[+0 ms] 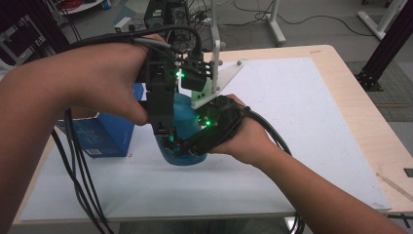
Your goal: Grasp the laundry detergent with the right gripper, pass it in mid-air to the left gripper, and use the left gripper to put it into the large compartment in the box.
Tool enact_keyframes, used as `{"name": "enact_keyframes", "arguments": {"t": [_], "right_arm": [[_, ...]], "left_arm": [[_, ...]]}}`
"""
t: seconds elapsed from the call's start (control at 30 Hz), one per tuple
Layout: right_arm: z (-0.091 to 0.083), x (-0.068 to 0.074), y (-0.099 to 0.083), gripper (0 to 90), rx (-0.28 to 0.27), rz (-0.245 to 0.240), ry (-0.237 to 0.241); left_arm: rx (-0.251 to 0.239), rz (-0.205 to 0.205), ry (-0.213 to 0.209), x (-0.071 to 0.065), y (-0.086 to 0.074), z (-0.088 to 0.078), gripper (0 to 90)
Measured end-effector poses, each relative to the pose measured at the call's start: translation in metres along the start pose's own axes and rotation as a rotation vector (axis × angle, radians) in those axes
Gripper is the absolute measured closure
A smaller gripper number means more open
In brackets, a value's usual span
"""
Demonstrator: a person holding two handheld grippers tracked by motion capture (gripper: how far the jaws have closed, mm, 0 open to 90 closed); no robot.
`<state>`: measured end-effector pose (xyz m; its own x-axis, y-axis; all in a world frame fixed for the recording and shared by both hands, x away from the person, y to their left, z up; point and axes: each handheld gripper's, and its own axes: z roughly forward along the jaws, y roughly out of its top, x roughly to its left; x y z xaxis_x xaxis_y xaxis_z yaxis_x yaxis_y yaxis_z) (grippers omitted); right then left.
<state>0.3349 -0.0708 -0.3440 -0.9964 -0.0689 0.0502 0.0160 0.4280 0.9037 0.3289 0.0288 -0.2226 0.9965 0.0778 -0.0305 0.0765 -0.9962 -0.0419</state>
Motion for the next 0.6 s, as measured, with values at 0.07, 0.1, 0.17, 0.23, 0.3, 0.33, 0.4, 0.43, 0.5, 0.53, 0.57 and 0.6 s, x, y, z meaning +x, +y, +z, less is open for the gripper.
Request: {"name": "enact_keyframes", "arguments": {"t": [0.07, 0.1, 0.17, 0.23, 0.3, 0.33, 0.4, 0.43, 0.5, 0.53, 0.57, 0.6], "right_arm": [[-0.0001, 0.0002, 0.0000, 46.4, 0.001, 0.003, -0.001], [0.0000, 0.0003, 0.0000, 46.4, 0.000, 0.005, -0.003], [0.0003, 0.0002, 0.0000, 46.4, -0.002, 0.007, -0.008], [0.0002, 0.0003, 0.0002, 46.4, -0.001, 0.005, -0.005], [0.0001, 0.0004, 0.0003, 46.4, 0.001, 0.004, -0.005], [0.0003, 0.0003, 0.0002, 46.4, -0.001, 0.005, -0.003], [0.0003, 0.0005, 0.0002, 46.4, -0.001, 0.001, -0.006], [0.0003, 0.0007, 0.0003, 46.4, -0.001, 0.004, -0.007], [0.0002, 0.0007, 0.0004, 46.4, -0.001, 0.002, -0.008], [0.0002, 0.0010, 0.0005, 46.4, -0.001, 0.006, -0.008], [0.0002, 0.0010, 0.0005, 46.4, -0.001, 0.006, -0.008], [0.0000, 0.0009, 0.0006, 46.4, 0.001, 0.006, -0.009]], "left_arm": [[-0.004, -0.007, 0.003, -0.0012, 0.0002, 0.0004, 14.9], [-0.002, -0.003, 0.000, -0.0011, 0.0004, 0.0004, 16.5], [0.001, -0.003, 0.007, -0.0017, 0.0005, 0.0004, 16.9], [0.001, -0.006, 0.008, -0.0018, 0.0001, 0.0001, 19.2], [-0.001, -0.015, 0.002, -0.0013, -0.0004, 0.0003, 19.7], [-0.001, -0.015, 0.002, -0.0011, -0.0004, 0.0001, 20.6], [-0.004, -0.009, 0.010, -0.0009, -0.0002, -0.0002, 22.5], [-0.003, -0.010, 0.017, -0.0010, -0.0001, -0.0005, 22.5], [-0.005, -0.014, 0.015, -0.0015, -0.0003, -0.0005, 26.2], [-0.002, -0.013, 0.017, -0.0017, -0.0001, -0.0007, 26.3], [-0.002, -0.014, 0.017, -0.0017, -0.0001, -0.0006, 26.3], [-0.001, -0.016, 0.011, -0.0019, -0.0001, -0.0006, 27.4]]}}
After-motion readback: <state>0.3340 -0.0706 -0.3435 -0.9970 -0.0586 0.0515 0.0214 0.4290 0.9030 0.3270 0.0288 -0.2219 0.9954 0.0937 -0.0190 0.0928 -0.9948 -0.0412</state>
